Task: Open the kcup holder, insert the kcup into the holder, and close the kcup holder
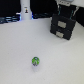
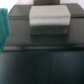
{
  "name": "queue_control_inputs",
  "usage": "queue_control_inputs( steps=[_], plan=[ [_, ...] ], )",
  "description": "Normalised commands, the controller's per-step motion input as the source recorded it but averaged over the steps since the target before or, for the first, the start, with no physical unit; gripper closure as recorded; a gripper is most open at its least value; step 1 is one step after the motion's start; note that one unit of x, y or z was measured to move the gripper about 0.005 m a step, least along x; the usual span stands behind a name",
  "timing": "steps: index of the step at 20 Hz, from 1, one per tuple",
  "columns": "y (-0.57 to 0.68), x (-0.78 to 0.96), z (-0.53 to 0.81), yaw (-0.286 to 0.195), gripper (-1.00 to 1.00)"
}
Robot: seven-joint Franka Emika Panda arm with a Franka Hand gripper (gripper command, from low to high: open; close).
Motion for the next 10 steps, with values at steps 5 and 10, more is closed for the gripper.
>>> queue_control_inputs(
  steps=[5,10],
  plan=[
    [0.18,-0.11,-0.41,-0.057,-1.00],
    [0.08,-0.25,-0.37,-0.027,-1.00]
  ],
)
